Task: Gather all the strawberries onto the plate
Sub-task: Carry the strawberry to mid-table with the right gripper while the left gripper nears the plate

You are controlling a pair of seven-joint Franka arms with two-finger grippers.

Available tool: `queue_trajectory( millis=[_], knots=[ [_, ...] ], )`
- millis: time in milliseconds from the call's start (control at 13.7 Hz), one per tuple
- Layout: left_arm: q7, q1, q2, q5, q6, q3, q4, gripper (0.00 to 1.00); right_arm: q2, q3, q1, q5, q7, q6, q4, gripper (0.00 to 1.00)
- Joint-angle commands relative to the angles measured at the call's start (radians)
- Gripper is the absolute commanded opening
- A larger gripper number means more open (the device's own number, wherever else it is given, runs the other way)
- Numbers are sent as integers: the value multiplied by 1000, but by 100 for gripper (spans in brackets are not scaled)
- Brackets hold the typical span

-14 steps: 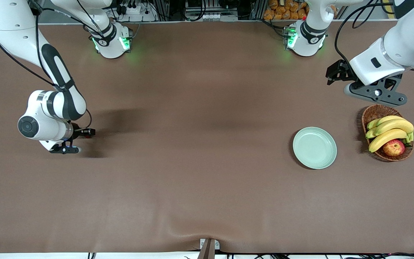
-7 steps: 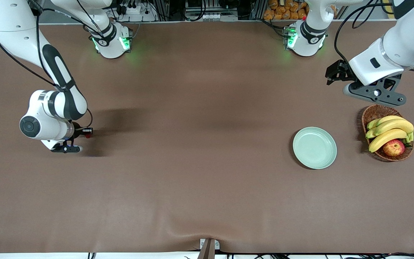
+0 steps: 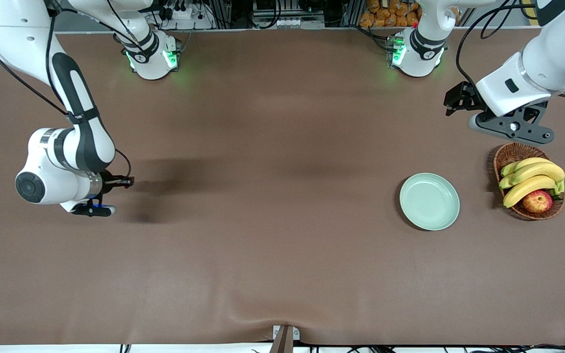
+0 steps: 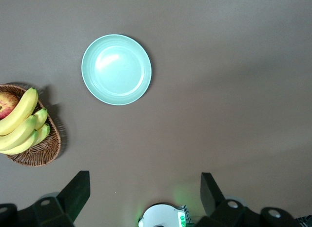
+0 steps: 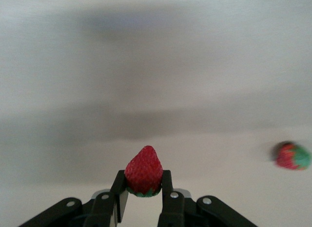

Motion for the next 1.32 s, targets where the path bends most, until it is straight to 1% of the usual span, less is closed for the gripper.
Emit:
queue_trajectory(
  millis=[0,219,365,511,658,804,950,1023,1242],
  knots=[
    [-16,0,-5,-19,-1,-1,3,100,-12,-3,80,75,132,-23,13,0],
    [-16,2,-5,-18,-1,-1,3,100,-3,-5,244,162,394,-13,68,0],
    [-16,3,-4,-18,-1,-1,3,100,14,-7,366,170,577,-6,129,0],
    [-16,0,-4,-19,1,-3,1,100,36,-5,439,190,705,12,177,0],
    [-16,0,-2,-19,1,-3,1,100,75,-7,550,278,827,133,182,0],
    [-17,-3,13,-21,2,-3,3,100,150,-7,651,288,936,241,190,0],
    [-59,-13,35,-22,31,-6,3,100,201,-7,717,290,1019,334,193,0],
    [-82,-36,45,-27,43,-4,6,100,213,-7,740,288,1047,356,193,0],
    [-178,-81,87,-32,102,-6,6,100,230,-7,789,288,1099,370,190,0]
  ],
)
